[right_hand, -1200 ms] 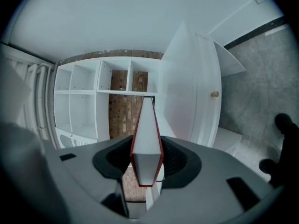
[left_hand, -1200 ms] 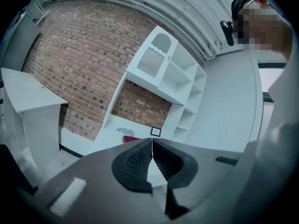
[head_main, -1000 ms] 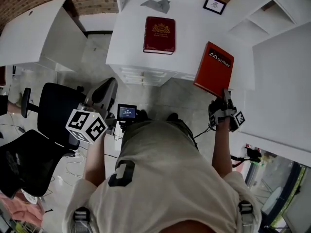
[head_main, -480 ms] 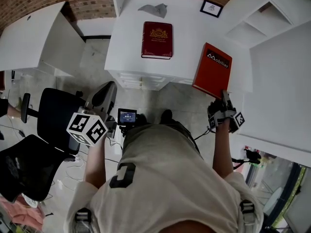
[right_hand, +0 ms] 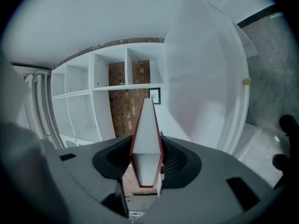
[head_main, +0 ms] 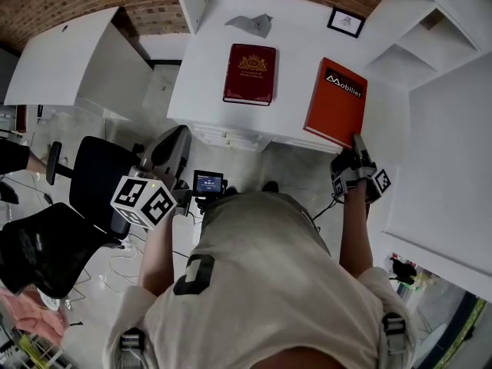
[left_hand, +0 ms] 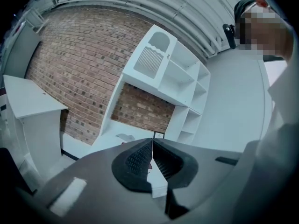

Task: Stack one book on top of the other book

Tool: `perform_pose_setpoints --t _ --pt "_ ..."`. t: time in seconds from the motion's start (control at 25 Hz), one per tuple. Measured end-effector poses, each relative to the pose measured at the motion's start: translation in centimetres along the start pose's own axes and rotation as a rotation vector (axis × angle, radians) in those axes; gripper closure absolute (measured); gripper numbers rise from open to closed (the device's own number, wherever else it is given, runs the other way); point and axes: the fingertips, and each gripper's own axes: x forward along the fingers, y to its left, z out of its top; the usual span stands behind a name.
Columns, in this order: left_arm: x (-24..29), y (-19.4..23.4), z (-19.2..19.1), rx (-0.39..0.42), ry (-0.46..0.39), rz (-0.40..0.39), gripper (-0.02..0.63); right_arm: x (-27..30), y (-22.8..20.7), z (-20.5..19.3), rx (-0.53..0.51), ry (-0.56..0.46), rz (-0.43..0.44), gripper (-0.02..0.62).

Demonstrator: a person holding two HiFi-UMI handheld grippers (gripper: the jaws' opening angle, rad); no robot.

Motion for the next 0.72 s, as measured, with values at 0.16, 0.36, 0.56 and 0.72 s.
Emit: perform_pose_setpoints --t 0.16,0.36,0.56,0.72 --pt "2.0 -1.7 -0.5 0.005 0.009 0.017 0.6 1.4 -0.3 1.5 0.027 0.029 0.009 0.433" --pt "3.8 -4.2 -1.3 0.011 0.022 0.039 0.6 2.7 -0.4 2.6 0.049 0.09 0.022 0.433" --pt "4.8 -6.0 -2.1 0.018 0.048 0.08 0.6 4.3 -0.2 3.1 0.08 0.146 0.041 0.433" --pt "4.8 -6.8 -2.4 0.022 0.062 0.125 0.6 5.7 -0.1 2.6 0.089 0.199 0.048 0.433"
